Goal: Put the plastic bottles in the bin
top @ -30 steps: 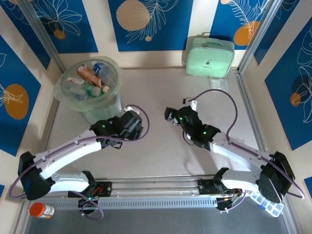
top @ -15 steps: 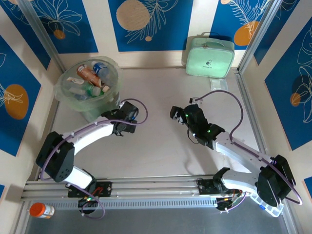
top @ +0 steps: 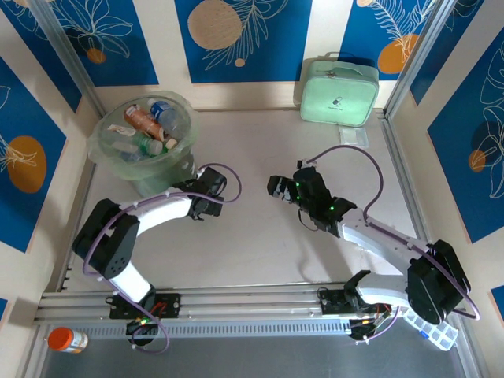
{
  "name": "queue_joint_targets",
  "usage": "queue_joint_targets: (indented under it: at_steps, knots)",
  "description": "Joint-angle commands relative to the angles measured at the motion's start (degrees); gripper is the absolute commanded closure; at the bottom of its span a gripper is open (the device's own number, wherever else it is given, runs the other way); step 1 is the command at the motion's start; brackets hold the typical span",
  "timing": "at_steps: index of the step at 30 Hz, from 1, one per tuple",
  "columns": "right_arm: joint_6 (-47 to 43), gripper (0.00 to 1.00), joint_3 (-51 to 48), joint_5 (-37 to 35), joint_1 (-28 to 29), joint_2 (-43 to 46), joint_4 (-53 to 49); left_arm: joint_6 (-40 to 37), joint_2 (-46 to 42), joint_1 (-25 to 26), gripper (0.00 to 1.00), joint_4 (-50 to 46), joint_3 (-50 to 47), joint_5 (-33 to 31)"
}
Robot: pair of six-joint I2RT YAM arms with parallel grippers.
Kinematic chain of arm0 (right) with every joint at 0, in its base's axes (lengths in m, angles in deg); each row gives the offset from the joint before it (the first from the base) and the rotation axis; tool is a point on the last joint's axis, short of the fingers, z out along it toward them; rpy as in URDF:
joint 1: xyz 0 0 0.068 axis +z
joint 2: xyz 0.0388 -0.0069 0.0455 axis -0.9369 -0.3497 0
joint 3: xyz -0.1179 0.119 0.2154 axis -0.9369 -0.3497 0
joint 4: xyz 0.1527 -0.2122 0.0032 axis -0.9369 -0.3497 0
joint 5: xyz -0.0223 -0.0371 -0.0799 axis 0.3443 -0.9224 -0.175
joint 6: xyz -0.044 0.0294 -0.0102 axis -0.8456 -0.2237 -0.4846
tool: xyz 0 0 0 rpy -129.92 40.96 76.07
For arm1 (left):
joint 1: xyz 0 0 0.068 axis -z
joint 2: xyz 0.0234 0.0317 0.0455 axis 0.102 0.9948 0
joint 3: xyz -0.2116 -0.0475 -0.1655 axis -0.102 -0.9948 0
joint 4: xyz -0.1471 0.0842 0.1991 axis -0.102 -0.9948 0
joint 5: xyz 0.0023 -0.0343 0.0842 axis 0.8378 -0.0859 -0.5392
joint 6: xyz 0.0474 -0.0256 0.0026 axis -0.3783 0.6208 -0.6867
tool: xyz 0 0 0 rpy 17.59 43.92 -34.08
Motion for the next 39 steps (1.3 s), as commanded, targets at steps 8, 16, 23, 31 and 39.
queue_joint_targets:
  at_steps: [8,16,23,31,39]
  knots:
    - [-0.8,0.06,2.9,2.5,0.0,-2.1,0.8,-1.2,3.5,-0.3,0.05,1.3,-0.1,3.6]
    - [-0.7,0.06,3.0,2.2,0.0,-2.1,0.5,0.6,-0.6,0.2,0.22,0.2,-1.4,8.6]
    - [-0.8,0.06,3.1,2.3,0.0,-2.4,0.6,2.3,-7.1,3.9,0.19,-1.6,-3.8,10.6]
    - [-0.9,0.06,3.2,1.9,0.0,-2.6,0.5,2.6,-13.1,5.7,0.13,-3.8,-3.0,7.4]
    - [-1.2,0.06,3.9,3.2,0.0,-3.7,0.4,1.4,-8.5,1.7,0.01,-0.6,-2.3,4.5]
